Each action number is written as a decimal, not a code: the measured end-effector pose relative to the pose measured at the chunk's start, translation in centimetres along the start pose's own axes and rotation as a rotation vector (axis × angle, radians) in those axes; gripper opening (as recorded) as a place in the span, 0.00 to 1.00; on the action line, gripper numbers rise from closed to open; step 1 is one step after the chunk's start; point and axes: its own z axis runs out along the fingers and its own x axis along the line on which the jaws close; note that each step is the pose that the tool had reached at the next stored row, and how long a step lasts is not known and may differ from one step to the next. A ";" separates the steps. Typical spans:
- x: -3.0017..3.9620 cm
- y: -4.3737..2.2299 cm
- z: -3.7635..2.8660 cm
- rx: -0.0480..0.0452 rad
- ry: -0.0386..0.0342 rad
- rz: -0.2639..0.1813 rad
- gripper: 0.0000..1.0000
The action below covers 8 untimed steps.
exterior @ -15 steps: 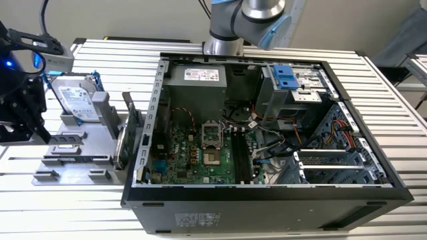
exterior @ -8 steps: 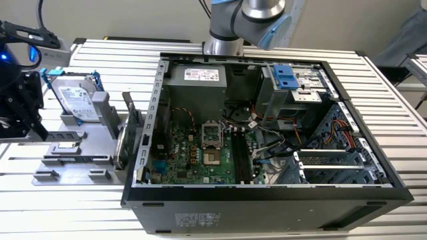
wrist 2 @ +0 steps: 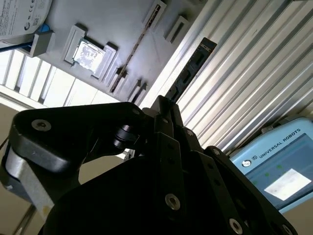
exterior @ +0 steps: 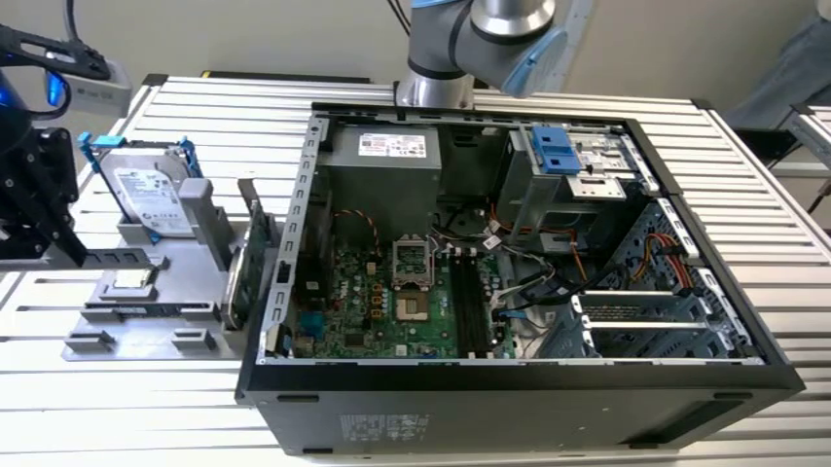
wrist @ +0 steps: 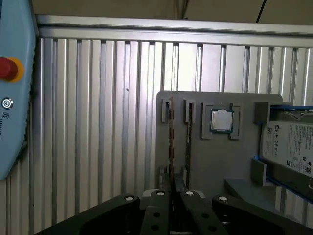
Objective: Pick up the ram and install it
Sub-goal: 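Pick up the ram and move it above insertion slot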
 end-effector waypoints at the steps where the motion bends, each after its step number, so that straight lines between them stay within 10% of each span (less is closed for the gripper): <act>1: 0.00 0.00 -0.12 0.0000 0.0001 0.000 0.00; 8: -0.01 0.00 -0.99 0.0000 0.0009 0.000 0.00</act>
